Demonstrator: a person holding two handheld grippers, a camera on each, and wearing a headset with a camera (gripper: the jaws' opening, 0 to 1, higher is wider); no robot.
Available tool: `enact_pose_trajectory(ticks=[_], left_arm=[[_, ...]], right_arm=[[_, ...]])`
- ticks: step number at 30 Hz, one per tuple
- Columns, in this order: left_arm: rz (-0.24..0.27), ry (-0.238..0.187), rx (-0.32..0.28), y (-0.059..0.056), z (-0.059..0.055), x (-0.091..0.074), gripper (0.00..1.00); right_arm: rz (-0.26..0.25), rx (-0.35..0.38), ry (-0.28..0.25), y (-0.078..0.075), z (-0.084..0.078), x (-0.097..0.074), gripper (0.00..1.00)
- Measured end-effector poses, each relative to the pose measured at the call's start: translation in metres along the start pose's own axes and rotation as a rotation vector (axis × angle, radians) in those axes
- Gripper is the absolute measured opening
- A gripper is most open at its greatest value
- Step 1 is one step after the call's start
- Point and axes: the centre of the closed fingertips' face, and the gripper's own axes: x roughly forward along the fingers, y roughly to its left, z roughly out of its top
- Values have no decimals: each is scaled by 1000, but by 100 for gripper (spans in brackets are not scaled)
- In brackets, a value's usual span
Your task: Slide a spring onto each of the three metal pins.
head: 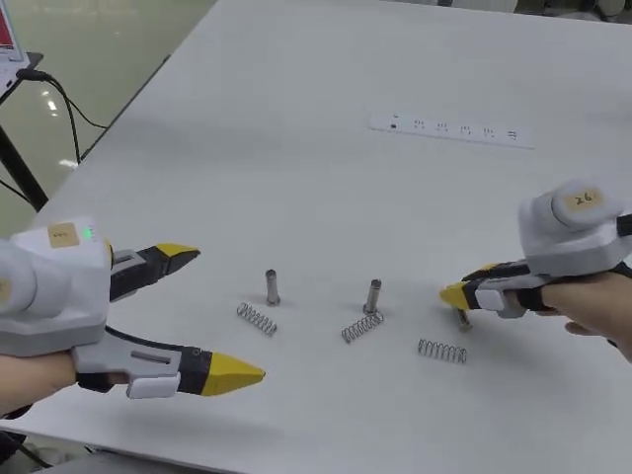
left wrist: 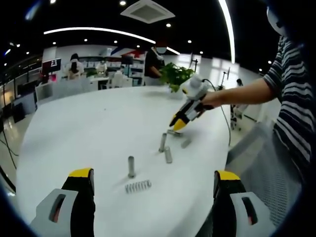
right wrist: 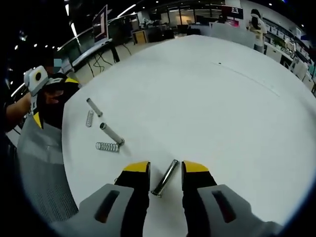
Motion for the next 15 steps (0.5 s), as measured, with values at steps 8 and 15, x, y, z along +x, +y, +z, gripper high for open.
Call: enact_pose_trajectory(ticks=[8,15], left_arm=[[-3,4,-1,0,-2,1,98],[-1,8,-5,-1,-4,0,98]], right_arm=[[-9,41,23,-4,-5,7,18],[-8,78,38,-3,-7,12,16]])
